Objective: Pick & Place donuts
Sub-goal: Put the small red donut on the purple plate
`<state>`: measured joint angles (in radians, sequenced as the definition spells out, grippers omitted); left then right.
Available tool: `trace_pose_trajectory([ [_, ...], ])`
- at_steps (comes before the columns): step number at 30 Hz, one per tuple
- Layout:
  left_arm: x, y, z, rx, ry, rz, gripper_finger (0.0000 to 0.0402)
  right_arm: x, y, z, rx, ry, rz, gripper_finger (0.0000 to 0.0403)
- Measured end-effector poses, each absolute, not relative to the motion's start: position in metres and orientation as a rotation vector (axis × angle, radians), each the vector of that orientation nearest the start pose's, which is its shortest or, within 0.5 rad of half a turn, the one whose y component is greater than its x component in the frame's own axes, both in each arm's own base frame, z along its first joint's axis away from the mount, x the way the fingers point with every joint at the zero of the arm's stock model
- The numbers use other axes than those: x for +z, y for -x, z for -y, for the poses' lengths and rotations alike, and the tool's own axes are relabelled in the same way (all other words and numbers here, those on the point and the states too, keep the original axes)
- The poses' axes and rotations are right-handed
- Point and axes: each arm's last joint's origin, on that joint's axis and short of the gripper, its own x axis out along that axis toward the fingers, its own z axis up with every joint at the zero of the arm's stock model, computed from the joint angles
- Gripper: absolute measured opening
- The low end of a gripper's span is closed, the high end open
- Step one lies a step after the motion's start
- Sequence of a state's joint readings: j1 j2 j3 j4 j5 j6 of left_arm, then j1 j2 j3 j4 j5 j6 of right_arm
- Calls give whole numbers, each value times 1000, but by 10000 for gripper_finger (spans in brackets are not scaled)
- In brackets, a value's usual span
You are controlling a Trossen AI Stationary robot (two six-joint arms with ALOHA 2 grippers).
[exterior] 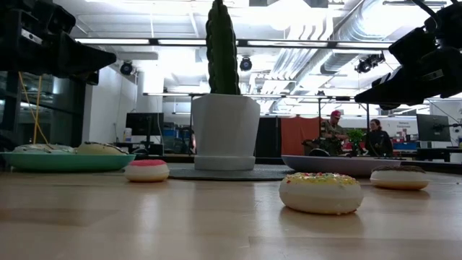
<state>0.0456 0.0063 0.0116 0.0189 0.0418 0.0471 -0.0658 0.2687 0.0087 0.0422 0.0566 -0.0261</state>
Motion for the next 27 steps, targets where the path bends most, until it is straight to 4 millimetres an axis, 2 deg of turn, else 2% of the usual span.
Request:
trace_pose_trajectory([
  [27,169,-97,-3,5,-48,24,1,150,-112,9,-120,25,-190,0],
])
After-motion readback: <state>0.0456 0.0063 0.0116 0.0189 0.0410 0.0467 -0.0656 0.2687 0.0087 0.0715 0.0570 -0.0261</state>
